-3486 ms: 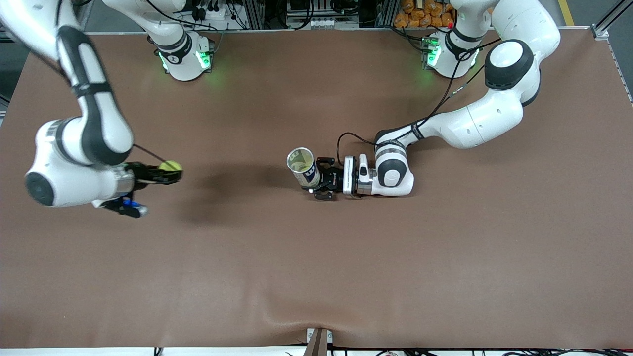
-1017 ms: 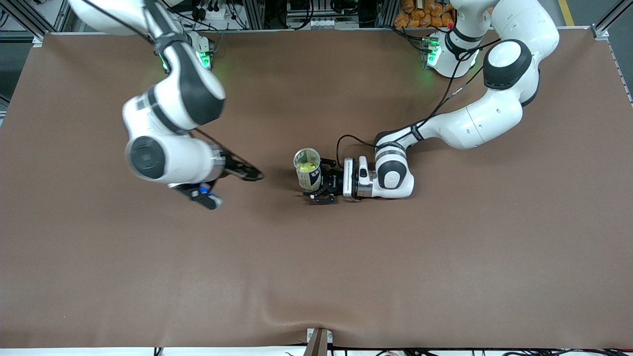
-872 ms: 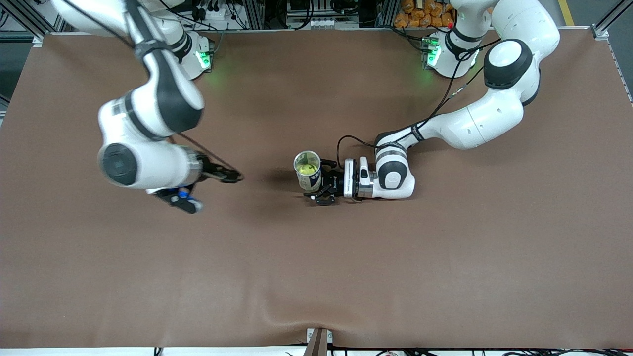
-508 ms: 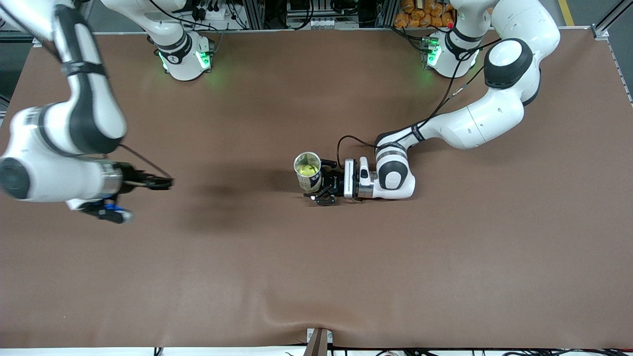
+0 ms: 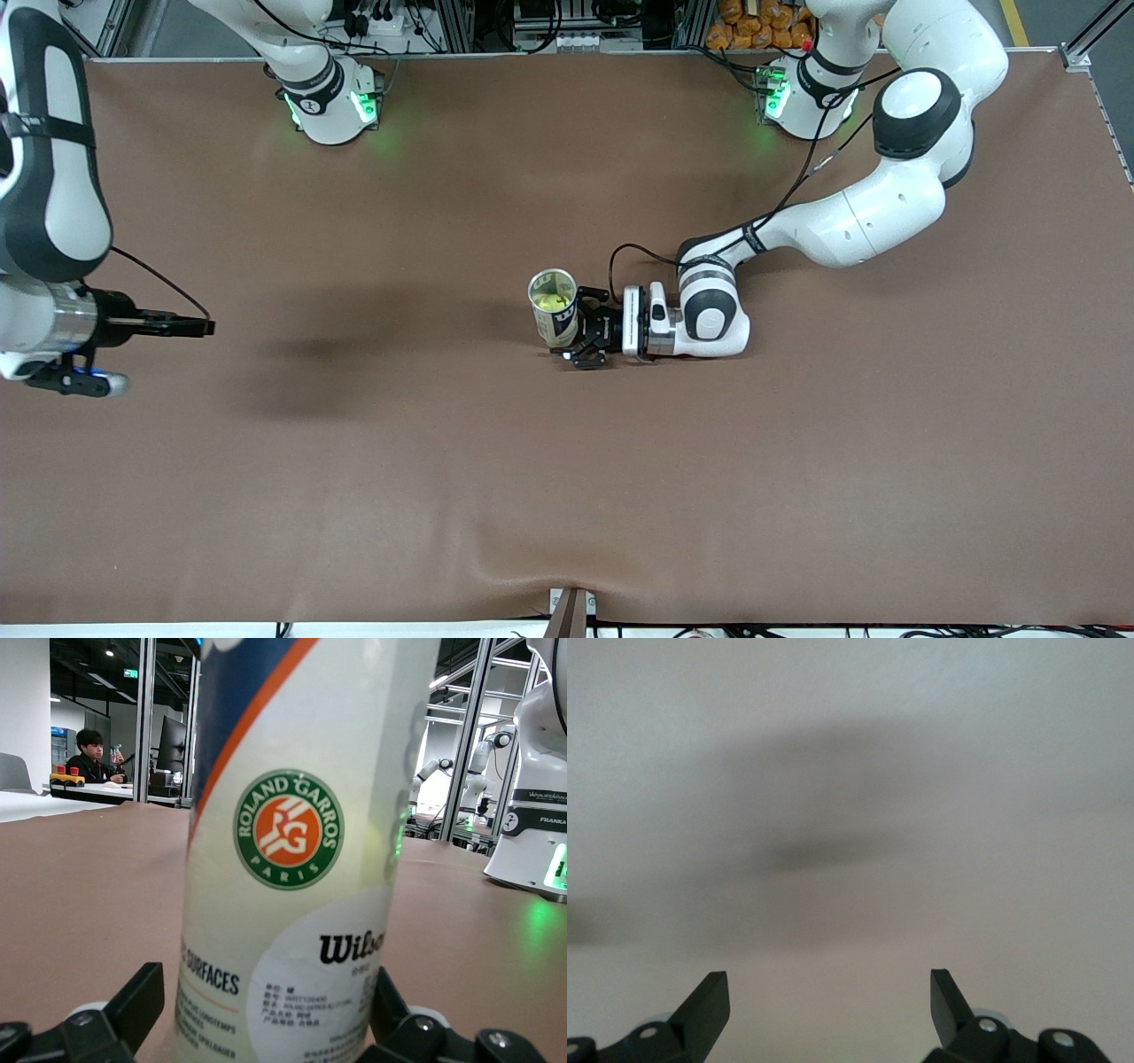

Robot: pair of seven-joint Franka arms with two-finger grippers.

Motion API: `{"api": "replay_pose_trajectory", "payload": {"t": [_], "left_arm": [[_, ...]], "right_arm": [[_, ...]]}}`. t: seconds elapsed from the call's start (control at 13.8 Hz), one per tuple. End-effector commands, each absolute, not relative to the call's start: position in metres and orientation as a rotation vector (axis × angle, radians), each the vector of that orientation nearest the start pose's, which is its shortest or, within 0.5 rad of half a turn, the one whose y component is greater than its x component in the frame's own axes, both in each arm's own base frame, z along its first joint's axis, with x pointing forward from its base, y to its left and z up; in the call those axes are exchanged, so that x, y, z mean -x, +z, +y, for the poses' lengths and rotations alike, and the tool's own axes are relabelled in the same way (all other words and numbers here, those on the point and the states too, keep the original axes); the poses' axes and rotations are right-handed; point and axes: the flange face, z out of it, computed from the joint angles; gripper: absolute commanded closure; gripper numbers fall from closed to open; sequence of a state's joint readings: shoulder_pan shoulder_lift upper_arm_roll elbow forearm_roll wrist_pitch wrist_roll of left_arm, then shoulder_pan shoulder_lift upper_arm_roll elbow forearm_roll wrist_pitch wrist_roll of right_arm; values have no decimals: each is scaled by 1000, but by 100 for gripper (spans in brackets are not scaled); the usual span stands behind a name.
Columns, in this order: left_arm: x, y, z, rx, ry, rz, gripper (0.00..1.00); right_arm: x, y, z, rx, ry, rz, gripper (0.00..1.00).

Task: Insert tennis ball vertically with right arm

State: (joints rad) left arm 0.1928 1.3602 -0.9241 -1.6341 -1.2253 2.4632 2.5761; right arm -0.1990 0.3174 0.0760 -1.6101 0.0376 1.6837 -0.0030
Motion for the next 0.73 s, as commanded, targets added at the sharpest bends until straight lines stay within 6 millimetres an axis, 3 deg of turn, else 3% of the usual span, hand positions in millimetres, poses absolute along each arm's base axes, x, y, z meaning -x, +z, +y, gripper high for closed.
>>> {"api": "replay_pose_trajectory", "payload": {"t": [0.0,0.29,0.44,0.65], "left_arm": [[-511,57,-376,-1255,1027,-1178,0],[-503,64,-359,-1256,1013,-1194,0],[-499,70,-343,-1268,1000,-1201,0],[-510,97,-314,-1293,1016,-1256,0]], "right_arm": [[-604,468,-74,3146,239,74,0],[-580,545,-64,3197,-27,35,0],[-568,566,-64,3181,-41,44,0],[-551,600,-44,3158,-54,77,0]]}}
